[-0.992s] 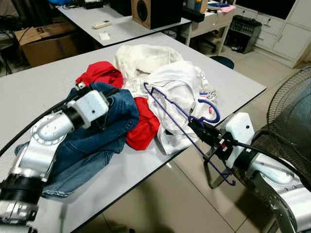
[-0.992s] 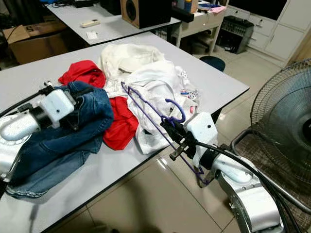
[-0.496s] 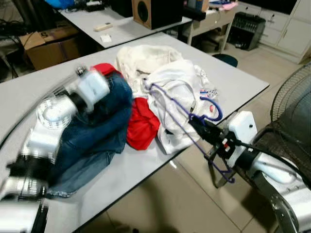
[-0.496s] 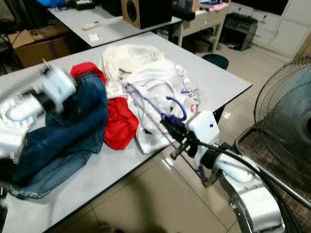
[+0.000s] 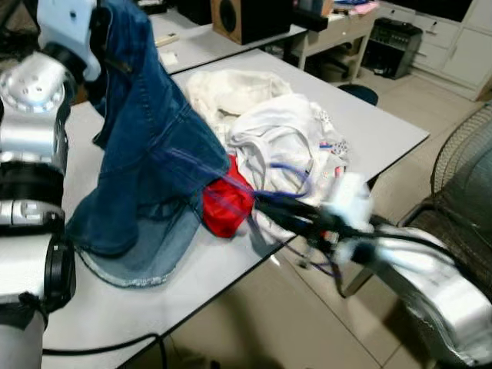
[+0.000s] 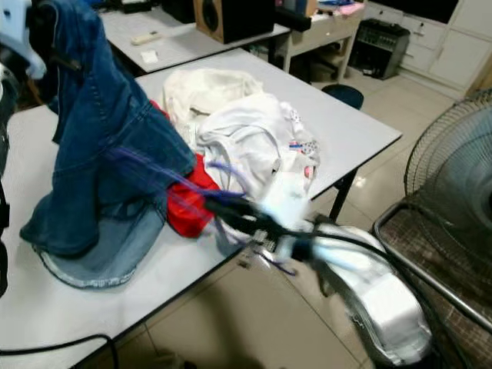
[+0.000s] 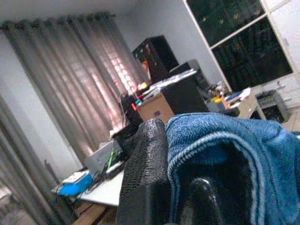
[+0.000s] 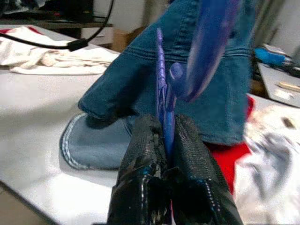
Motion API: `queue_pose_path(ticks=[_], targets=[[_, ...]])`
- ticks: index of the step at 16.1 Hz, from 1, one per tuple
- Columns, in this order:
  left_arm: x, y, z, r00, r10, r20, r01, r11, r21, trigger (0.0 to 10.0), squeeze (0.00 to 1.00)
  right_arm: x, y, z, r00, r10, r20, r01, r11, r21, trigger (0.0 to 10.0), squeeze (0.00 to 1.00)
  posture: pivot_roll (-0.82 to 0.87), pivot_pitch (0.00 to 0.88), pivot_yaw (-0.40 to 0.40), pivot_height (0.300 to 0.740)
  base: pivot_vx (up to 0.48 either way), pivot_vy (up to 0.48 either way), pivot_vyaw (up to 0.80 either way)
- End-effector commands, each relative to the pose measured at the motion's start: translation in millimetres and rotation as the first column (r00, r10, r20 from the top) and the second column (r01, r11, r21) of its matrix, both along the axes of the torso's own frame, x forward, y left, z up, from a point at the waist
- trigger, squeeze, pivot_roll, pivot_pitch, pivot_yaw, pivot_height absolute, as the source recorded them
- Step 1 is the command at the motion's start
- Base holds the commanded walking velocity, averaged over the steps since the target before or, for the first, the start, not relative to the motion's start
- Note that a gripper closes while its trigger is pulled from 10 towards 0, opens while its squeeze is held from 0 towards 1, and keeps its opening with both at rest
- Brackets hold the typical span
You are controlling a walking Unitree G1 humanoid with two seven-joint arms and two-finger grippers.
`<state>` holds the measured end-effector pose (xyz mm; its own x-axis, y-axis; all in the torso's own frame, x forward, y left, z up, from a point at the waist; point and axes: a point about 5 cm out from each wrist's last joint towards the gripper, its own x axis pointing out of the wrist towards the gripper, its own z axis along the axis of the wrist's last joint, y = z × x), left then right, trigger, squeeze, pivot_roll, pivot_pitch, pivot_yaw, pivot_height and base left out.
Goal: Hang hanger
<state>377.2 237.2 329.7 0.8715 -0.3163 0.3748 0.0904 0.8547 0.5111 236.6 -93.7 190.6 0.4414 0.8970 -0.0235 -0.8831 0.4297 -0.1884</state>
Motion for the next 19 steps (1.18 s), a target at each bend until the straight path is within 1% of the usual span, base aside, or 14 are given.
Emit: queue_pose_path(ticks=[1, 3, 5, 6, 8, 9, 11, 12, 13, 14, 15, 16, 17, 19], targets=[[-1.5, -3.8, 20, 0.998, -0.008, 0.057, 0.008, 1.000, 0.007, 0.0, 0.00, 7.7, 8.0, 1, 1.000, 0.022, 0.016, -0.022, 1.000, -0.016, 10.0, 0.00, 0.00, 0.000, 0.046, 0.740, 0.000, 0.000, 0.00], [-1.4, 2.6, 31, 0.992, 0.067, 0.103, -0.072, 0.996, 0.045, 0.0, 0.00, 15.9, 18.9, 7, 0.997, 0.066, 0.043, -0.066, 0.998, -0.013, 10.0, 0.00, 0.01, 0.000, 0.033, 0.740, 0.000, 0.000, 0.00], [-5.7, 20.0, 51, 0.974, 0.153, 0.168, -0.160, 0.987, 0.025, 0.0, 0.00, 20.4, 27.2, 11, 0.992, 0.116, 0.049, -0.116, 0.993, -0.002, 10.0, 0.00, 0.02, 0.000, 0.018, 0.740, 0.000, 0.000, 0.00], [-13.8, 16.0, 70, 0.971, 0.087, 0.223, -0.086, 0.996, -0.013, 0.0, 0.00, 32.6, 32.4, 5, 0.996, 0.086, 0.030, -0.086, 0.996, -0.019, 10.0, 0.00, 0.04, 0.000, 0.007, 0.740, 0.000, 0.000, 0.00], [-17.9, 7.9, 79, 0.970, 0.018, 0.242, -0.012, 1.000, -0.027, 0.0, 0.00, 52.5, 31.1, -3, 0.998, -0.044, 0.041, 0.047, 0.997, -0.060, 10.0, 0.00, 0.05, 0.000, -0.004, 0.740, 0.000, 0.000, 0.00], [-20.9, 3.4, 83, 0.968, -0.020, 0.251, 0.027, 0.999, -0.025, 0.0, 0.00, 70.3, 24.6, -5, 0.982, -0.181, 0.046, 0.184, 0.980, -0.071, 10.0, 0.00, 0.06, 0.000, -0.014, 0.740, 0.000, 0.000, 0.00], [-27.2, 4.9, 88, 0.967, -0.041, 0.253, 0.045, 0.999, -0.010, 0.0, 0.00, 103.0, -9.1, 7, 0.889, -0.452, 0.076, 0.454, 0.891, -0.013, 10.0, 0.00, 0.08, 0.000, -0.028, 0.740, 0.000, 0.000, 0.00], [-29.7, 6.8, 89, 0.967, -0.050, 0.251, 0.056, 0.998, -0.016, 0.0, 0.00, 109.0, -19.8, 15, 0.854, -0.510, 0.105, 0.510, 0.860, 0.023, 10.0, 0.00, 0.08, 0.000, -0.029, 0.740, 0.000, 0.000, 0.00], [-36.7, 12.8, 87, 0.969, -0.069, 0.238, 0.077, 0.997, -0.023, 0.0, 0.00, 119.4, -54.0, 43, 0.751, -0.644, 0.148, 0.618, 0.763, 0.187, 10.0, 0.00, 0.08, 0.000, -0.030, 0.740, 0.000, 0.000, 0.00], [-37.8, 13.8, 87, 0.969, -0.072, 0.235, 0.080, 0.996, -0.025, 0.0, 0.00, 120.2, -59.3, 47, 0.736, -0.660, 0.149, 0.627, 0.748, 0.219, 10.0, 0.00, 0.08, 0.000, -0.030, 0.740, 0.000, 0.000, 0.00], [-38.0, 15.3, 82, 0.975, -0.068, 0.210, 0.074, 0.997, -0.021, 0.0, 0.00, 117.6, -66.4, 60, 0.744, -0.649, 0.158, 0.594, 0.751, 0.287, 10.0, 0.00, 0.07, 0.000, -0.024, 0.740, 0.000, 0.000, 0.00], [-36.5, 16.9, 77, 0.982, -0.044, 0.183, 0.046, 0.999, -0.005, 0.0, 0.00, 112.8, -66.3, 67, 0.774, -0.605, 0.185, 0.537, 0.783, 0.313, 10.0, 0.00, 0.07, 0.000, -0.017, 0.740, 0.000, 0.000, 0.00], [-33.1, 20.1, 69, 0.989, -0.006, 0.148, 0.005, 1.000, 0.010, 0.0, 0.00, 105.5, -60.4, 68, 0.819, -0.528, 0.224, 0.466, 0.840, 0.278, 10.0, 0.00, 0.06, 0.000, -0.008, 0.740, 0.000, 0.000, 0.00], [-26.5, 25.1, 35, 0.999, 0.039, -0.009, -0.038, 0.996, 0.086, 0.0, 0.00, 92.1, -57.9, 63, 0.860, -0.443, 0.255, 0.392, 0.892, 0.227, 10.0, 0.00, 0.04, 0.000, 0.015, 0.740, 0.000, 0.000, 0.00]])
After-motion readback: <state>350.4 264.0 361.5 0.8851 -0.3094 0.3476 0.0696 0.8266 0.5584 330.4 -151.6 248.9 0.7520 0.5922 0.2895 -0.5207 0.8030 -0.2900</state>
